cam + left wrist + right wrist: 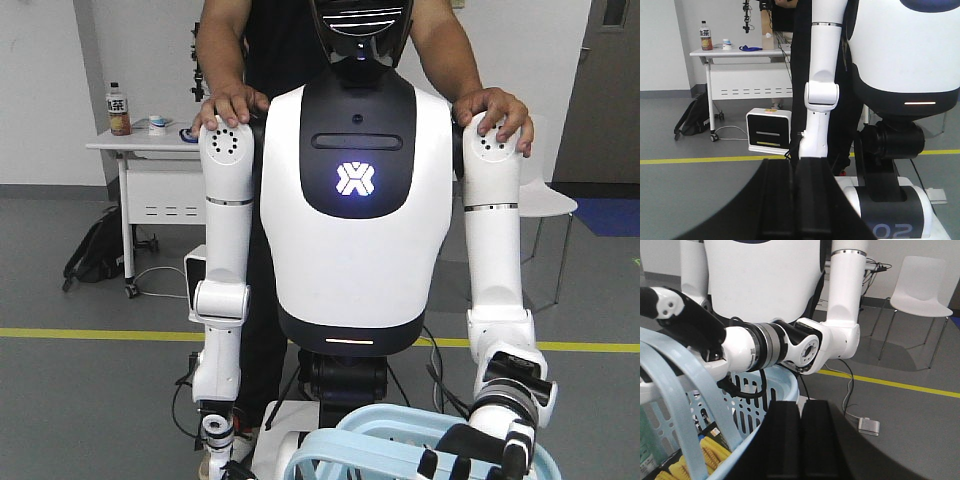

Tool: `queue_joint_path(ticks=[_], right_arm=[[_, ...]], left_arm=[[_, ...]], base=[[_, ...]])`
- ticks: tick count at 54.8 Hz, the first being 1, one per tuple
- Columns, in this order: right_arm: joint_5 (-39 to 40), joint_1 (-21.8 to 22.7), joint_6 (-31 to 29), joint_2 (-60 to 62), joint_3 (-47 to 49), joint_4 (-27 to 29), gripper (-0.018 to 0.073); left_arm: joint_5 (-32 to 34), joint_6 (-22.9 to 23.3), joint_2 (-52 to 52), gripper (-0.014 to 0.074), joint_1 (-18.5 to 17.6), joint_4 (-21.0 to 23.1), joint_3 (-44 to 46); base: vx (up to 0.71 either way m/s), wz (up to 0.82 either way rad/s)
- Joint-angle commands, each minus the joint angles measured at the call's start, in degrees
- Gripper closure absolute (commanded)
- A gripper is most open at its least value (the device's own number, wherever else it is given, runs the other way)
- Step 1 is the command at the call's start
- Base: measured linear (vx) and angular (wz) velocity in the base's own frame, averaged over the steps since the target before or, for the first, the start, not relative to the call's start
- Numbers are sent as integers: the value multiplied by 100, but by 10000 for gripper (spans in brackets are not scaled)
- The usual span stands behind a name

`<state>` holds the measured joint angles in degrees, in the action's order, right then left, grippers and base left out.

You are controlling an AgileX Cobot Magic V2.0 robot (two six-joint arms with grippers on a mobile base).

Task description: Pick snacks and fruit into basket

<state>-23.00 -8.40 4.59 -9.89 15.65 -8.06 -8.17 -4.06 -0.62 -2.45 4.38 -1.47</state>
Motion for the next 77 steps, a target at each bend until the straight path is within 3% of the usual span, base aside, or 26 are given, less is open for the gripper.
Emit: queue_joint_path(ticks=[1, 14, 23, 32, 77], right_arm=[[969, 529, -556, 152, -253, 634, 566], [1485, 1469, -677, 934, -1265, 806, 566], [2026, 1454, -608, 1106, -1864, 806, 566], [2017, 1454, -708, 1106, -1858, 592, 566], [2017, 1454, -702, 1106, -1858, 659, 566]], left_arm=[[439, 47, -84, 601, -4, 46, 103], [439, 47, -84, 601, -4, 46, 103], [439, 47, -84, 601, -4, 46, 103], [433, 47, -84, 601, -4, 46, 103], [433, 47, -84, 601, -4, 46, 103]], base=[[0, 0], [0, 0], [0, 0], [0, 0], [0, 0]])
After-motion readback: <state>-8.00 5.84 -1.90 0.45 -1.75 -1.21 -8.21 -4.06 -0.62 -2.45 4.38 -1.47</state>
